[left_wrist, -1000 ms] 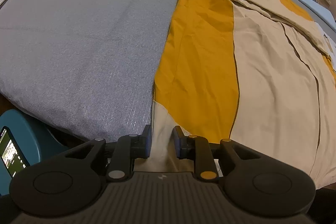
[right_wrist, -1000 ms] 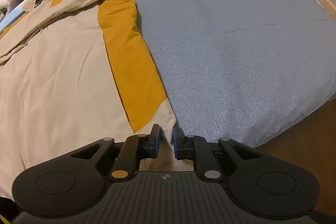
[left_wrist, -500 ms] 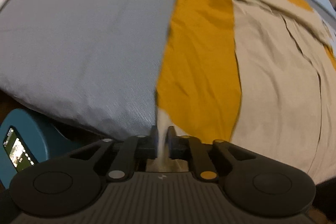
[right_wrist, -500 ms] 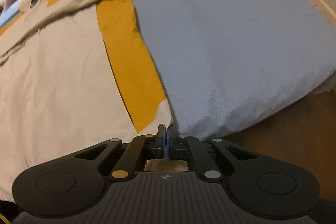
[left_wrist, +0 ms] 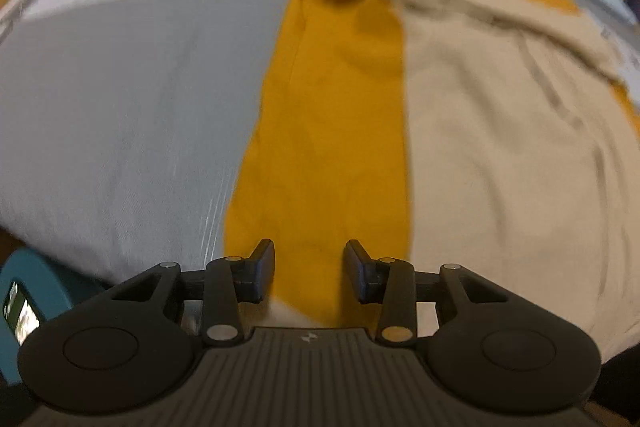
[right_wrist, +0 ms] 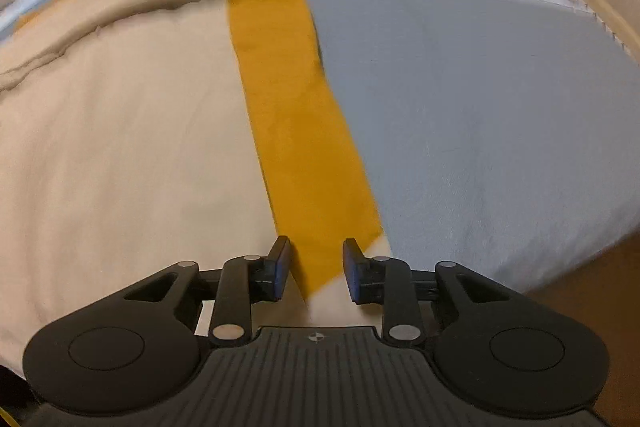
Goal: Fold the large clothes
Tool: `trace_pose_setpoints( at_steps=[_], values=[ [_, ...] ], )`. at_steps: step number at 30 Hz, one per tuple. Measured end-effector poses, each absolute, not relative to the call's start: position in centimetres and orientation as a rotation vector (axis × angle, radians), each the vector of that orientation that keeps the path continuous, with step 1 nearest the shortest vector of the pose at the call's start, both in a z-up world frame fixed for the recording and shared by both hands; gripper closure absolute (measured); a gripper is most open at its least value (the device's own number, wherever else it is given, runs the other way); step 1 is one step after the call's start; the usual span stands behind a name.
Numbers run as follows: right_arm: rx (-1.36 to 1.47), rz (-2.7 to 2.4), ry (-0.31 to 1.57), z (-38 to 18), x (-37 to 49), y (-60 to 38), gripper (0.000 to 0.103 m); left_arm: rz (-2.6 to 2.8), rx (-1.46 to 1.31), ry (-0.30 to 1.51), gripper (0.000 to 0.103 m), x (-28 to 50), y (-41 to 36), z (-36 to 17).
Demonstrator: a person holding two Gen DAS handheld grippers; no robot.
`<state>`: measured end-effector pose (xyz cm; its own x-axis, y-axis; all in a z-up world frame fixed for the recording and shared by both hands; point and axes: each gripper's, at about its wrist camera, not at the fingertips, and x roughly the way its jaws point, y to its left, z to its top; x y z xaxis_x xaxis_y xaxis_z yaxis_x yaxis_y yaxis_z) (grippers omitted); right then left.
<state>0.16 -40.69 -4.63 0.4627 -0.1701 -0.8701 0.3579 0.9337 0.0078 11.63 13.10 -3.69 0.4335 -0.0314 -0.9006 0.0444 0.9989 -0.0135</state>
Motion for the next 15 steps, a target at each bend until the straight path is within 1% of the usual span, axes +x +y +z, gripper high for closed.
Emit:
trace_pose_setpoints(
  at_steps=[1,4,7,10,12,13,14,15],
  values=[
    [0.196,-0.333,1.024,-4.1,0.2,-40.6,0.074,-0.064,0.009,1.076,0.058,11.5,12.8,-2.8],
    [0.178,-0.320,0.887,-1.2,-0.2,-40.2,0.074,-0.083,0.015,0.944,0.057,11.6,11.7,-0.3],
    [0.112,-0.311,0.738,1.5,-0.6,-39.0,0.073,-0.093,0.012,0.826,0.057,12.2,10.2,1.4],
    [0.069,-0.289,0.648,3.8,0.5,-38.8,0.073,-0.119,0.025,0.704,0.057,12.2,8.0,2.8],
    [0.075,-0.271,0.613,5.8,1.3,-38.6,0.072,-0.132,0.044,0.655,0.049,12.5,6.1,3.2],
    [0.086,-0.255,0.590,7.2,2.3,-38.4,0.070,-0.135,0.044,0.637,0.048,12.4,5.3,3.5],
    [0.097,-0.240,0.566,8.4,3.1,-38.1,0.068,-0.140,0.039,0.622,0.044,12.3,4.9,3.8],
    [0.104,-0.224,0.538,9.8,4.4,-37.8,0.063,-0.146,0.032,0.605,0.038,12.6,4.3,4.2]
  ],
)
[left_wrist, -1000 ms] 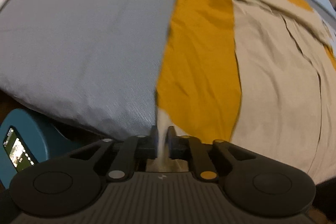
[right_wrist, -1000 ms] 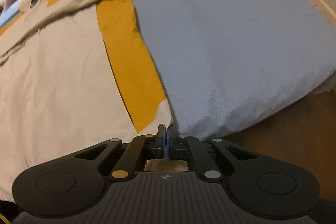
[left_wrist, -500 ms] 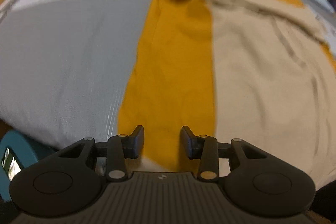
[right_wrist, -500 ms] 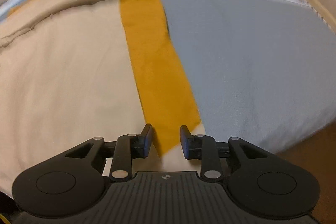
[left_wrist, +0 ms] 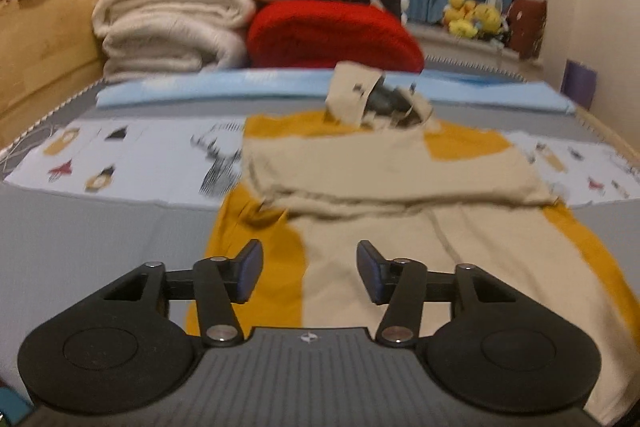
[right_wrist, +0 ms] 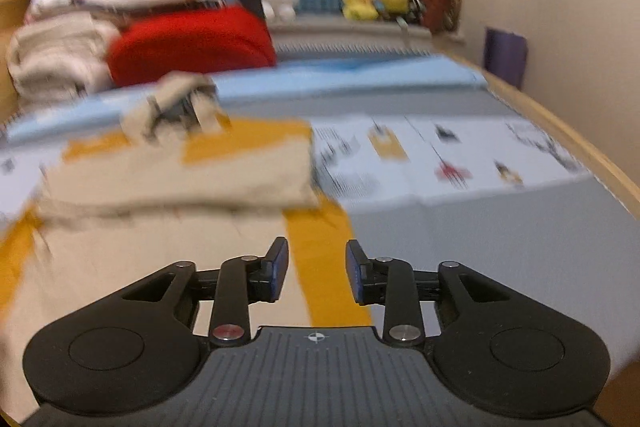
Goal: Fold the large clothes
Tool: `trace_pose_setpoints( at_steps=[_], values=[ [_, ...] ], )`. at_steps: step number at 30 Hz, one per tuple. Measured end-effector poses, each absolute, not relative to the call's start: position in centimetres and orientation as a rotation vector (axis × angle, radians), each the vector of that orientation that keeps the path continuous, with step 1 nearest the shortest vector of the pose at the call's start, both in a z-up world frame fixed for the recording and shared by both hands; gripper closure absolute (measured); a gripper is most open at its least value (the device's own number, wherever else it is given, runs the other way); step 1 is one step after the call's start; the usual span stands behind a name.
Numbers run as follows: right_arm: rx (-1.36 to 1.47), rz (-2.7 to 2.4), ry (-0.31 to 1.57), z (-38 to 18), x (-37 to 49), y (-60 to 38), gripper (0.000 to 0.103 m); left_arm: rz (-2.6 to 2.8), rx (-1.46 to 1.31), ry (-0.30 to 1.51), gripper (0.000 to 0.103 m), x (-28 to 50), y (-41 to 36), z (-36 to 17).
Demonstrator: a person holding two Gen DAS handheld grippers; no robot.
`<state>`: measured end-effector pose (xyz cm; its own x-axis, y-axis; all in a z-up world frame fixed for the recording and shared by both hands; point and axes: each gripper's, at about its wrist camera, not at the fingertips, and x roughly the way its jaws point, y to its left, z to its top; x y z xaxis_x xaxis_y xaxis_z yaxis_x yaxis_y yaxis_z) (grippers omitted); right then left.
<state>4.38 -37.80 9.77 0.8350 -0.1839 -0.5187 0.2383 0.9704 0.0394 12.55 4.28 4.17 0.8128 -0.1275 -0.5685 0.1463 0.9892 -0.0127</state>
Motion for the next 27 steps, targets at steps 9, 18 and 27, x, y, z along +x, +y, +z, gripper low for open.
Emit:
trace_pose_setpoints(
  at_steps=[9,18,27],
  values=[
    [0.159,-0.118,0.414,14.6,16.4,-35.8,0.053,-0.176,0.080,0.533,0.019,18.4,0.1,7.7],
    [0.168,-0.146,0.367,11.6,20.8,-37.7,0.039,-0.203,0.098,0.548,0.019,39.2,-7.3,9.6],
    [0.112,-0.212,0.490,9.7,25.7,-40.9,0.039,-0.157,0.041,0.675,0.019,62.3,-13.2,5.4]
  ],
)
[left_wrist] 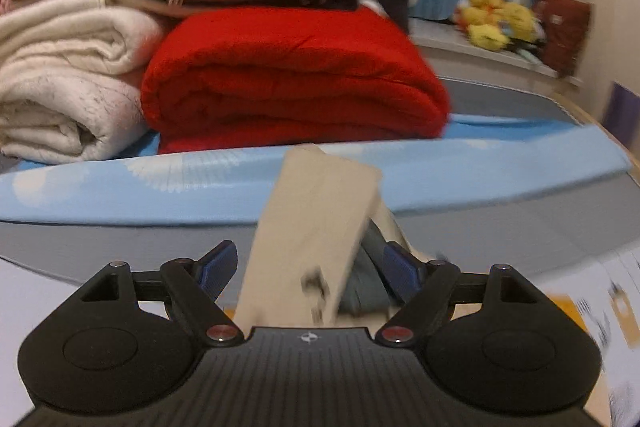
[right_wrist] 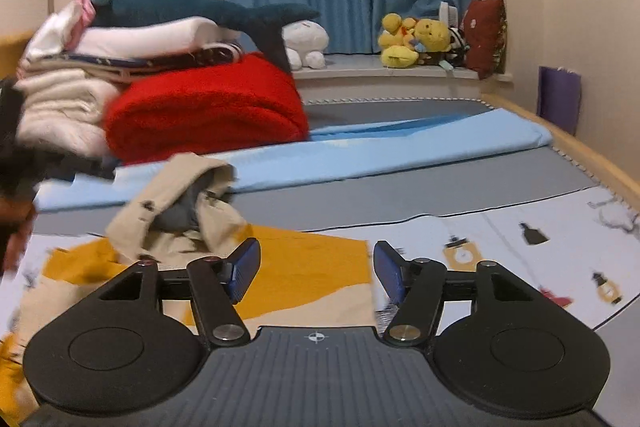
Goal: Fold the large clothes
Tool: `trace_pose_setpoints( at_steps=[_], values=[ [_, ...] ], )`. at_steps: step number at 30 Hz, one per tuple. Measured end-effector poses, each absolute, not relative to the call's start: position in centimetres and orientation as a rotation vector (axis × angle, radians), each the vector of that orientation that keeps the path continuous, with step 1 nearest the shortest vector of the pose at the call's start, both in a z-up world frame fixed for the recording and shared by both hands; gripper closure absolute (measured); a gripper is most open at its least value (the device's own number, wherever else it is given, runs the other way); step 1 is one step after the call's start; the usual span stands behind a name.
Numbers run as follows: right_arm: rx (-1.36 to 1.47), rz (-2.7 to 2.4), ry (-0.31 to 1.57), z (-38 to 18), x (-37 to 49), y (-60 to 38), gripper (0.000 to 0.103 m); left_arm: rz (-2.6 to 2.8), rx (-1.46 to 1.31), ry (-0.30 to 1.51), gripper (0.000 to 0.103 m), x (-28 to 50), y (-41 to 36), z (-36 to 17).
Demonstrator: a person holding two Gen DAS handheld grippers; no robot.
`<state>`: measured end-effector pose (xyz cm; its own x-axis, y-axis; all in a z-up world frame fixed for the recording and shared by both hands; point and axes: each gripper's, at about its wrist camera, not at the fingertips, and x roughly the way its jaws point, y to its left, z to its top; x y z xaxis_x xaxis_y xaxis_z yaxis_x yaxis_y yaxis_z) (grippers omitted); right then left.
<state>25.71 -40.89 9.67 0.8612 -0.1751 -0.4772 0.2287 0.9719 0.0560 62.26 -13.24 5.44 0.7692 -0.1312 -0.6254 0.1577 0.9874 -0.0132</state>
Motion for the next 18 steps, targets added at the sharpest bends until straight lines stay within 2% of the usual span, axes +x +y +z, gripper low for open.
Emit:
trace_pose_setpoints(
  at_steps=[9,16,17,18],
  values=[
    [0.207,-0.293,0.628,6.4,28.3,-44.0,0.044,-0.070,-0.123,0.777,0.019,77.3,-12.7,0.2],
    [0.237,-0.292,0.670,5.3,29.2,-44.5,0.051,-0.060,-0.179,0.836,0.020,81.7,-13.0,-3.3],
    [0.240,-0.293,0.674,5.2,29.2,-44.5,0.051,-0.066,-0.176,0.836,0.033,81.7,-13.2,-3.6],
    [0.246,-0.295,0.680,5.1,29.3,-44.6,0.052,-0.085,-0.168,0.837,0.067,81.8,-13.3,-3.8]
  ],
)
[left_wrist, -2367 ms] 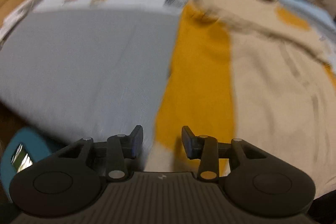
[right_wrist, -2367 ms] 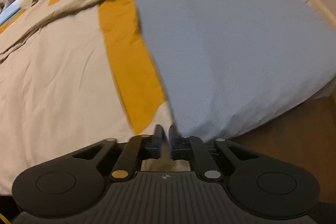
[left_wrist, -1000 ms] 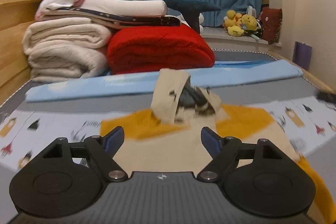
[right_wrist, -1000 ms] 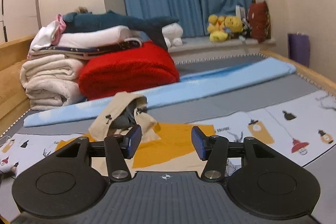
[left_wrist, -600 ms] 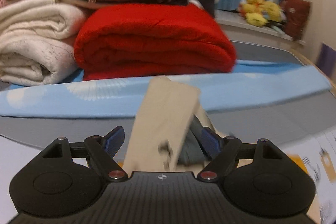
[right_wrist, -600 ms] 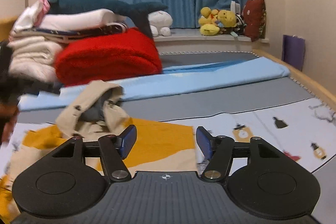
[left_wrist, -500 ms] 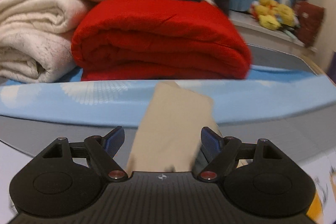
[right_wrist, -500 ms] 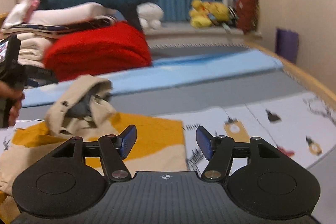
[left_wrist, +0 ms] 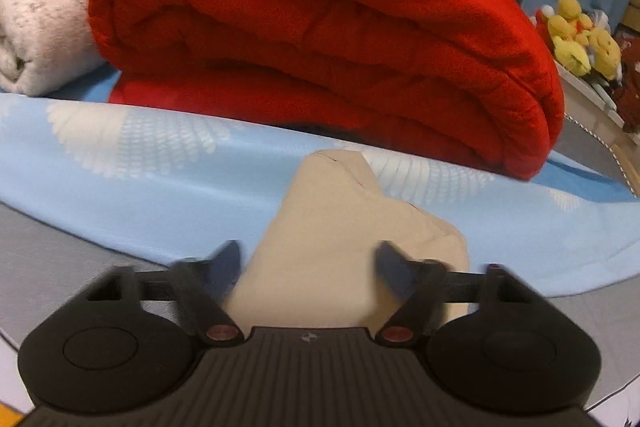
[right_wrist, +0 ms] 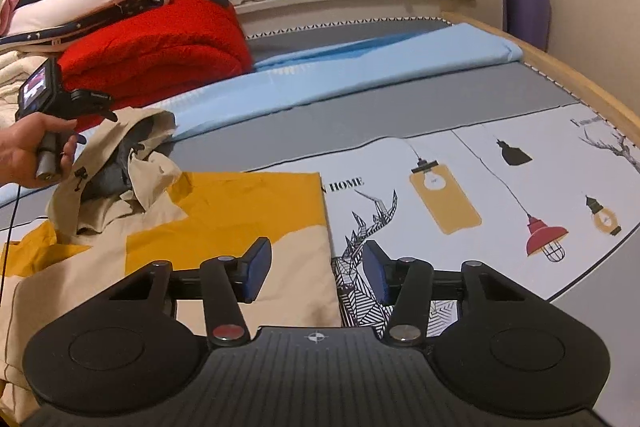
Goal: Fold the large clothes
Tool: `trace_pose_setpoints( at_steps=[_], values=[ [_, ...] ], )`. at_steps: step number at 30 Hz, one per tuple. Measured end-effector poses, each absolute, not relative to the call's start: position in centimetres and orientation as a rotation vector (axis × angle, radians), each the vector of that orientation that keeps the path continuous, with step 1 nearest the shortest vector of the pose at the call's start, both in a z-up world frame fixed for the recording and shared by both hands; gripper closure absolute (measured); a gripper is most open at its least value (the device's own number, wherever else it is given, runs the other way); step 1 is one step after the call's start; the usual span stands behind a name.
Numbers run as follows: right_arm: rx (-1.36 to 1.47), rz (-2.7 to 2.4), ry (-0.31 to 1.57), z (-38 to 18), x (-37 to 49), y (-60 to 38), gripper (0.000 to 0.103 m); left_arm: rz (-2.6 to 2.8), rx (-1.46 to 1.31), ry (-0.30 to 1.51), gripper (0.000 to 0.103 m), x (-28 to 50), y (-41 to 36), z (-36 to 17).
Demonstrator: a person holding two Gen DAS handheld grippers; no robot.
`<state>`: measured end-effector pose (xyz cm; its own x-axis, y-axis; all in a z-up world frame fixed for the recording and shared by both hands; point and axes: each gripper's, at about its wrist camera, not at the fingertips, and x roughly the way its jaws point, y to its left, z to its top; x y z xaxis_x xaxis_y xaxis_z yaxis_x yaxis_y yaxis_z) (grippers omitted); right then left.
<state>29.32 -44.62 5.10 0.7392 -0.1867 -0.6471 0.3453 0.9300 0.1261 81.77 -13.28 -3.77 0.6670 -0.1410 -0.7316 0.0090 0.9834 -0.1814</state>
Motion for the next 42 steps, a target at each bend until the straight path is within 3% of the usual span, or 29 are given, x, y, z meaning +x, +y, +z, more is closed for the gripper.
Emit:
trace_pose_setpoints(
  at_steps=[1,2,8,13,16,18,19,26,30,36,40,42],
  values=[
    [0.251,-0.298,0.684,5.1,29.4,-44.7,0.053,-0.106,-0.150,0.846,0.089,81.8,-13.4,-3.9],
    [0.256,-0.300,0.686,5.1,29.5,-44.8,0.054,-0.119,-0.124,0.853,0.102,81.7,-13.6,-3.8],
    [0.275,-0.299,0.667,5.9,29.2,-45.0,0.056,-0.306,0.003,0.710,0.103,75.8,-13.4,2.5],
    [0.342,-0.295,0.620,7.2,28.3,-45.6,0.057,-0.686,0.305,0.449,0.103,57.8,-12.5,8.6],
    [0.387,-0.270,0.565,8.3,27.4,-45.7,0.056,-0.901,0.541,0.423,0.102,44.6,-11.1,6.2],
    [0.400,-0.249,0.526,8.9,26.8,-45.6,0.056,-0.964,0.685,0.544,0.087,37.8,-10.1,2.8],
    [0.406,-0.240,0.513,9.1,26.6,-45.5,0.055,-0.961,0.714,0.596,0.087,35.4,-9.3,1.6],
    [0.514,-0.162,0.494,9.3,26.3,-44.7,0.052,-0.448,0.204,0.805,0.084,33.3,-4.0,1.8],
    [0.578,-0.045,0.617,7.3,27.9,-43.3,0.049,-0.285,-0.206,0.869,0.074,36.3,-2.1,0.1],
    [0.614,0.062,0.776,4.5,30.2,-39.6,0.049,-0.229,-0.628,1.014,0.073,41.2,-0.4,-5.2],
    [0.658,0.131,0.798,3.9,30.9,-37.8,0.042,-0.332,-0.688,1.042,0.073,41.6,-2.6,-5.7],
    [0.677,0.176,0.801,3.6,31.5,-37.0,0.038,-0.408,-0.556,1.015,0.061,41.1,-5.5,-4.6]
  ],
)
